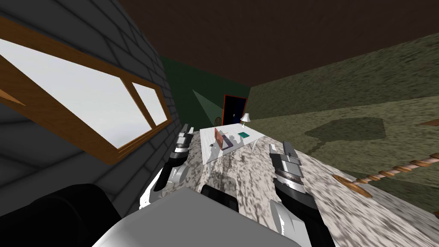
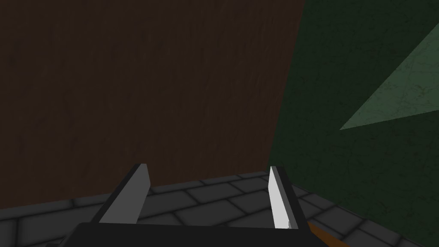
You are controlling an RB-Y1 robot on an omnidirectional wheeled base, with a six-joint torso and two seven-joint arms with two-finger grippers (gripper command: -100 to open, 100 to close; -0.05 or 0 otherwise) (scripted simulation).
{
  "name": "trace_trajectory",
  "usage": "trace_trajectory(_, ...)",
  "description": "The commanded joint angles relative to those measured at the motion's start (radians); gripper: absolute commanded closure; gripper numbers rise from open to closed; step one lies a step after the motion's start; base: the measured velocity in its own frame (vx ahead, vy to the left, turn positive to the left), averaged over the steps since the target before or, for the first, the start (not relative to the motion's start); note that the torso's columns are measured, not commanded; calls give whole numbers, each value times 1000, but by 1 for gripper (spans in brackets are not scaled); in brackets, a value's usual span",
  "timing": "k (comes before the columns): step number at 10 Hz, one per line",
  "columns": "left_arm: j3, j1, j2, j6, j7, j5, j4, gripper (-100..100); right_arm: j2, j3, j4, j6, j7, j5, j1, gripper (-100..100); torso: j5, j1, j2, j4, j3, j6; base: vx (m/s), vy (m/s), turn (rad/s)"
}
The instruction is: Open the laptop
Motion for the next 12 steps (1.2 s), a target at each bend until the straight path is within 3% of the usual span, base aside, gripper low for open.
trace_trajectory(1,0,0,0,0,0,0,0,0,0,0,0,0,0,0,0,0,0,0,40,41,-82,0,0,0,0)
trace_trajectory(9,0,0,0,0,0,0,0,0,0,0,0,0,0,0,0,0,0,0,618,617,-1234,0,0,0,0)
trace_trajectory(10,5,-2,34,1,-5,-3,10,-100,0,0,0,0,0,0,0,0,0,0,691,691,-1382,0,31,-36,22)
trace_trajectory(12,16,-5,71,2,-18,-11,35,-100,0,0,0,0,0,0,0,0,-1,-3,733,733,-1472,0,54,-88,54)
